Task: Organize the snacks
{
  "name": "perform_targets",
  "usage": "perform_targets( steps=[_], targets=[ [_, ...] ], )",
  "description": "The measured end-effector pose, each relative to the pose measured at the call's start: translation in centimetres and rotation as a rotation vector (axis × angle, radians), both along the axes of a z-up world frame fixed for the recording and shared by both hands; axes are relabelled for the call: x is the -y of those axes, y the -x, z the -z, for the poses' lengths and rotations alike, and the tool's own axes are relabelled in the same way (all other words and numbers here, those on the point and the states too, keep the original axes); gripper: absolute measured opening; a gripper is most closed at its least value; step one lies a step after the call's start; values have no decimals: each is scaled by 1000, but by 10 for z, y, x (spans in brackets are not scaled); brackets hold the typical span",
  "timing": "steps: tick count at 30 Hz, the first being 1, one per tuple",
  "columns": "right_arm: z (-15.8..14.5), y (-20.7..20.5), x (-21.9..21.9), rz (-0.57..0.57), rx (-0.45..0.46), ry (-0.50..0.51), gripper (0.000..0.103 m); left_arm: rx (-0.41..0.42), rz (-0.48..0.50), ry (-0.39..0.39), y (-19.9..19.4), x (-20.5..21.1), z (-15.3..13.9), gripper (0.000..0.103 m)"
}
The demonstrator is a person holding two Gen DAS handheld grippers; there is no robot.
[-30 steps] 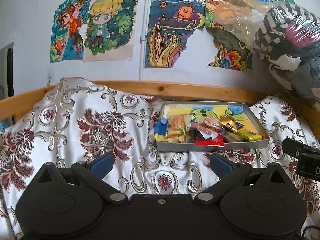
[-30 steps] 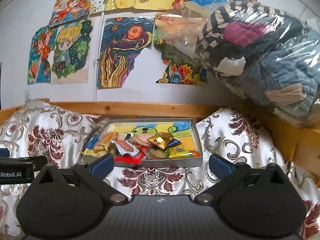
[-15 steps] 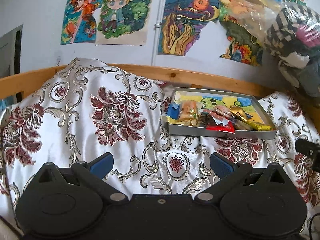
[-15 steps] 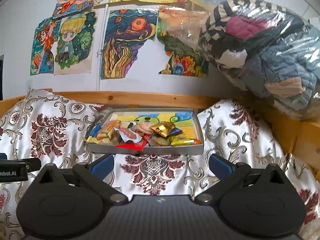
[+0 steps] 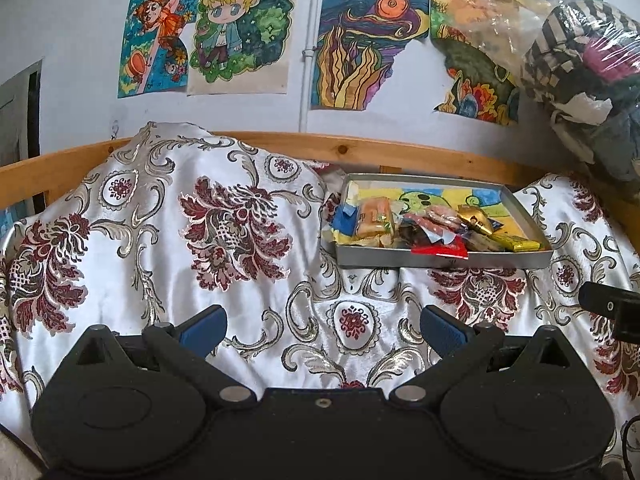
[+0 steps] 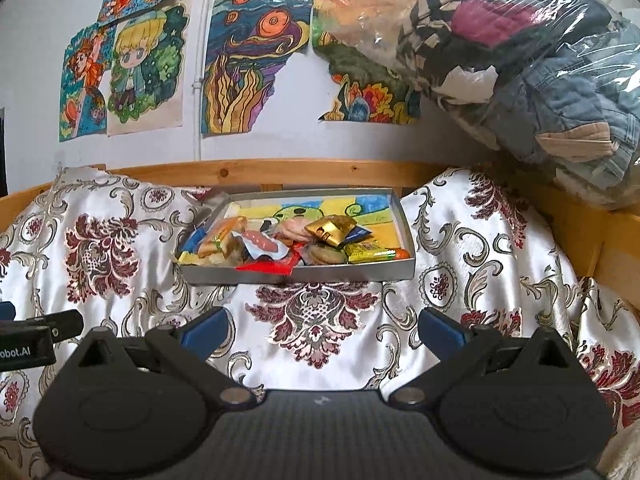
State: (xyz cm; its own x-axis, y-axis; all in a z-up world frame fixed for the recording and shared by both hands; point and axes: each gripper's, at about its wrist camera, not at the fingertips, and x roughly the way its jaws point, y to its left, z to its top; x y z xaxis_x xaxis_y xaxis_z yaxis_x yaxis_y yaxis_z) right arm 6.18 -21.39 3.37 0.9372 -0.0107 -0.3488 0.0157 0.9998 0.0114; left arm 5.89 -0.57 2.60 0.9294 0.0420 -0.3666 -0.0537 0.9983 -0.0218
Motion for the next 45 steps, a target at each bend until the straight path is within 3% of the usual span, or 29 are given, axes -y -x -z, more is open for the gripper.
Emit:
perform_targets(
  steps=[45],
  targets=[
    [3, -3, -3, -25, -31, 20, 103, -6, -5, -7, 0, 1, 1, 102]
  ],
)
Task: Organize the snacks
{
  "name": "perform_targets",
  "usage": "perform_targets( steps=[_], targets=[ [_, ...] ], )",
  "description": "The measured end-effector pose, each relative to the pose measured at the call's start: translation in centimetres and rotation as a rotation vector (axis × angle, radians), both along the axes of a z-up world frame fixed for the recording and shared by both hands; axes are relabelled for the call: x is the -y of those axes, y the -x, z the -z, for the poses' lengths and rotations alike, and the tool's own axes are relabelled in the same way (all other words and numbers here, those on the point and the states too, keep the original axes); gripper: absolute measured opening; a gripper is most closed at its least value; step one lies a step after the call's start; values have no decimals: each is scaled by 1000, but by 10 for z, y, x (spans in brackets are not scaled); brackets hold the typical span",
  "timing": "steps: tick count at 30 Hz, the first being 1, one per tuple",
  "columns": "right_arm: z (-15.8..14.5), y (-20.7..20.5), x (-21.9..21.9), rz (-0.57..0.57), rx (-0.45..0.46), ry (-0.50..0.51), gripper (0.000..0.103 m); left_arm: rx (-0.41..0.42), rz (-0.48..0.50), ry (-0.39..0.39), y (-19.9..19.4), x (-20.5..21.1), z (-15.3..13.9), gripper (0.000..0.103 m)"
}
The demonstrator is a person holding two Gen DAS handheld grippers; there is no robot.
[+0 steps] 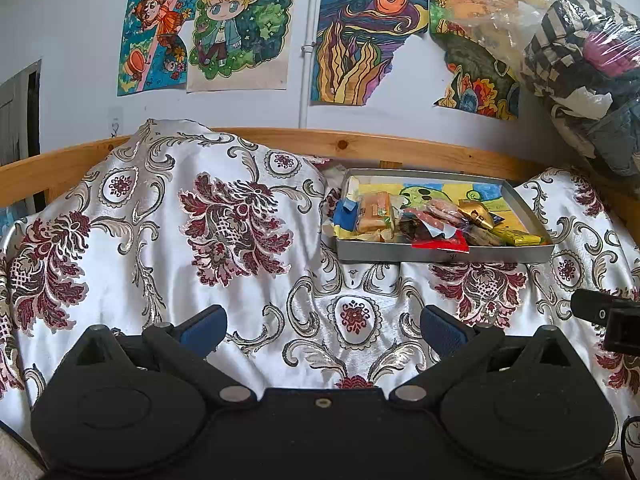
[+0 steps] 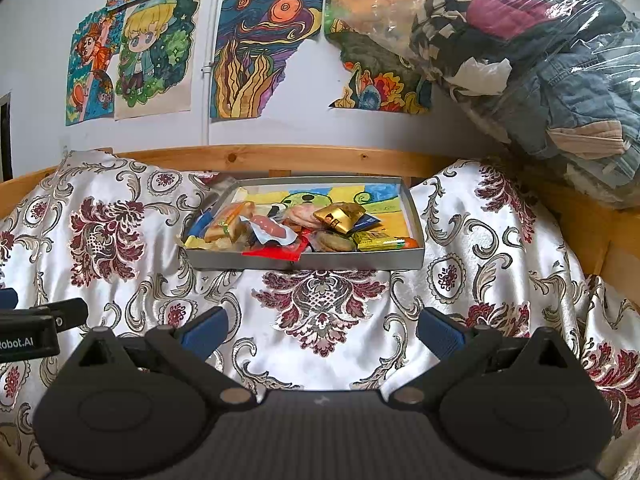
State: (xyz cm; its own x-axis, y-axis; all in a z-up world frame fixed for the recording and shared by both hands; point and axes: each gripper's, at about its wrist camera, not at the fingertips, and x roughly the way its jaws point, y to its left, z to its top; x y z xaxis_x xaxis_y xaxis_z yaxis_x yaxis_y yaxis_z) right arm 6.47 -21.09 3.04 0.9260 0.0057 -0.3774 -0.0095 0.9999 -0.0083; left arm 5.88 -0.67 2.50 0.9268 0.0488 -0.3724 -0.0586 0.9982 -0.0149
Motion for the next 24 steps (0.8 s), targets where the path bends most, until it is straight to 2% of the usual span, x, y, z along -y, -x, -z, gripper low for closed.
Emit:
perform_targets(
  steps=[24],
  targets=[
    [1, 0, 0, -1, -5, -3, 103, 1, -1, -2, 0, 0, 1, 102]
  ],
)
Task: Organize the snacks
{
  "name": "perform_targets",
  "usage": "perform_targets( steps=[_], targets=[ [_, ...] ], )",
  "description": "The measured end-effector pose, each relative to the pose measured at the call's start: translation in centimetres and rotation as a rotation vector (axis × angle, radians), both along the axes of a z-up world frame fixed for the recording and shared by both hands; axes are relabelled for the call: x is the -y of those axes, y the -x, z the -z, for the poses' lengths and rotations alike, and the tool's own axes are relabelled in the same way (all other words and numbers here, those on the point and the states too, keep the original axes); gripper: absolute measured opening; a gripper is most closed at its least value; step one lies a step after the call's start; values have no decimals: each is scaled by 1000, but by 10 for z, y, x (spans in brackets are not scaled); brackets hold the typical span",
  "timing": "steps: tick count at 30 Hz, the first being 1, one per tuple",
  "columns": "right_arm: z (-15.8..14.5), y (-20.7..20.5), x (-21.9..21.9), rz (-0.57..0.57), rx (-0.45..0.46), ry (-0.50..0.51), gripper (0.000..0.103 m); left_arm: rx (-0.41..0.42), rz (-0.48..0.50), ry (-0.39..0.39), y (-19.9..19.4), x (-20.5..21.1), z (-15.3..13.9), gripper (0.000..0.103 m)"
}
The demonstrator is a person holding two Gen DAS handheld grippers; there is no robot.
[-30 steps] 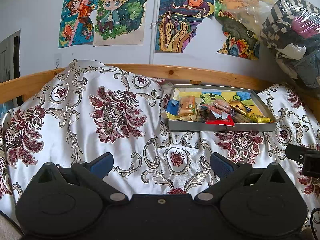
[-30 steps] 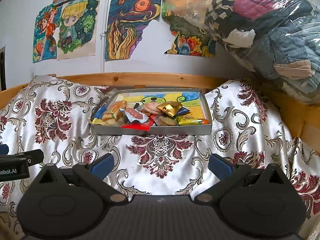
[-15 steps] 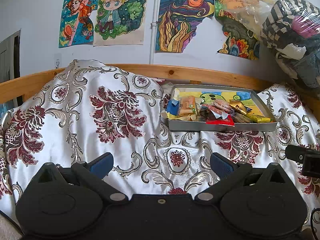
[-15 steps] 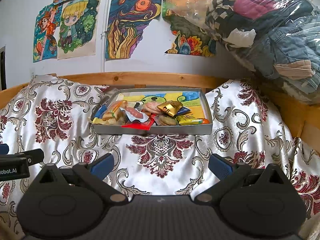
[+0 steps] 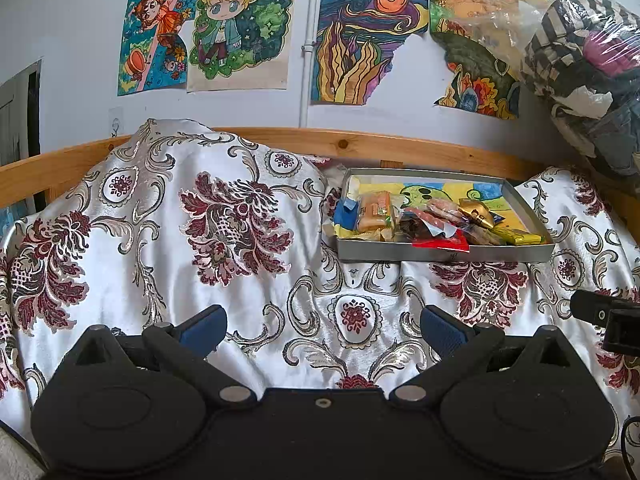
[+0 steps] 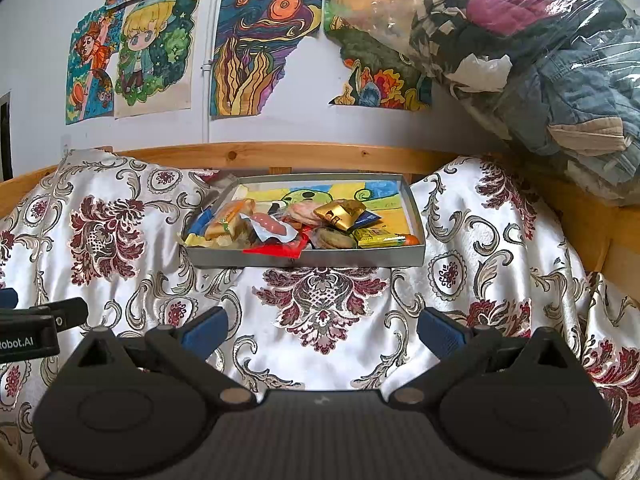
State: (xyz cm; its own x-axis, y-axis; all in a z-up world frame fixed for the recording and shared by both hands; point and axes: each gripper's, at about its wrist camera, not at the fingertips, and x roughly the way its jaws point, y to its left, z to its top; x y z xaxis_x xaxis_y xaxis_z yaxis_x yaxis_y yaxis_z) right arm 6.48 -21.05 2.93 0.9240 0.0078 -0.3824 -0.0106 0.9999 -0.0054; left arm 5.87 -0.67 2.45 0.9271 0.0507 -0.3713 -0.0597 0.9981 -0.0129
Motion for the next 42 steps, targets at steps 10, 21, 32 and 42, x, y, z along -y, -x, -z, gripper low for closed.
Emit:
perform_targets(
  steps=[10, 21, 32, 42],
  targets=[
    [3, 1, -1, 2, -6, -4, 103, -4, 1, -2, -1, 0, 1, 102],
    [2, 0, 0, 2, -6, -5, 103, -17, 26, 7, 0, 1, 1, 102],
    [2, 0, 0, 2, -8, -5, 103, -34, 12, 8, -1, 1, 1, 102],
    [2, 0, -1, 2, -9, -5, 103, -38, 8, 8, -2, 0, 1, 102]
  ],
)
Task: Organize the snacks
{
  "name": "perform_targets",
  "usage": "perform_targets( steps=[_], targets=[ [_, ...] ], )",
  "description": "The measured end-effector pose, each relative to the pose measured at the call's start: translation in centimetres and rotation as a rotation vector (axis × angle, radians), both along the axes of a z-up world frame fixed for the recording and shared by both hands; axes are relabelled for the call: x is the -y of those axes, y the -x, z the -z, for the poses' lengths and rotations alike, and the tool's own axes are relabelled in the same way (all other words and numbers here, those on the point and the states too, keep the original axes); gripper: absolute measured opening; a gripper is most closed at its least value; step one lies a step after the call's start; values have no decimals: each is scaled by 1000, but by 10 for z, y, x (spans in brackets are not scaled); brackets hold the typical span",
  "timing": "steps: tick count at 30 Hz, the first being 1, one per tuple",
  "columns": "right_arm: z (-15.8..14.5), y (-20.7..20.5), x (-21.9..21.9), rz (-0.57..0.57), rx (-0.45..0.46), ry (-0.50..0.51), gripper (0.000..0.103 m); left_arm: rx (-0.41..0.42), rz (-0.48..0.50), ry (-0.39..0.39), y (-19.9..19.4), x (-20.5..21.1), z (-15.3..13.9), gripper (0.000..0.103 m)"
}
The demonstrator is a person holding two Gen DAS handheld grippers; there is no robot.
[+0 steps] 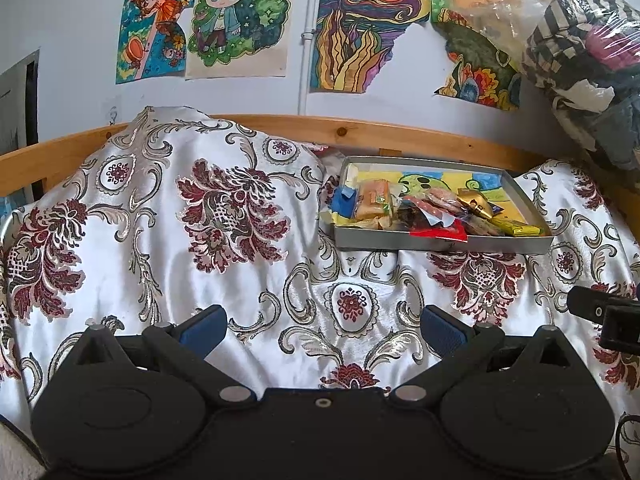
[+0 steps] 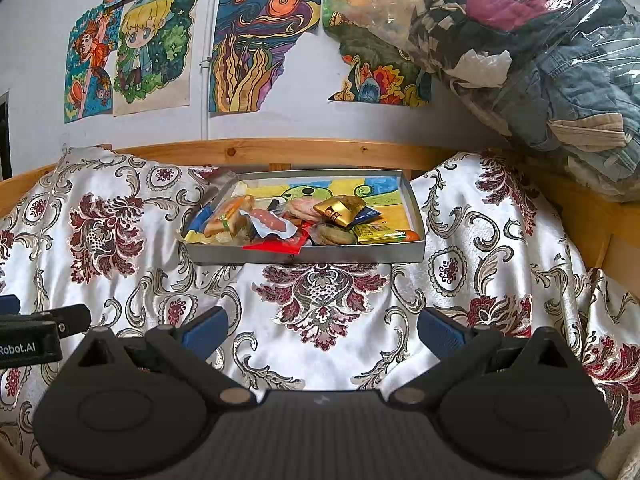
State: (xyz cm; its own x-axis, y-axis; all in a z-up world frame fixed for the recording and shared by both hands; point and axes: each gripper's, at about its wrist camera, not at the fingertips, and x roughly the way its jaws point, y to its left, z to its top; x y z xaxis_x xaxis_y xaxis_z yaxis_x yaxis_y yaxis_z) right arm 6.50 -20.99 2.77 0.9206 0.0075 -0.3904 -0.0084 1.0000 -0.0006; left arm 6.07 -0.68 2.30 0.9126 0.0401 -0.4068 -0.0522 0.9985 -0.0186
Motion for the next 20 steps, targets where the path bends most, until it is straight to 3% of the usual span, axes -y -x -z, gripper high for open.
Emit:
perform_targets(
  steps=[20],
  targets=[
    [-1, 0, 0, 0, -2, 0, 103, 5, 5, 5, 1, -1, -1, 102]
  ],
)
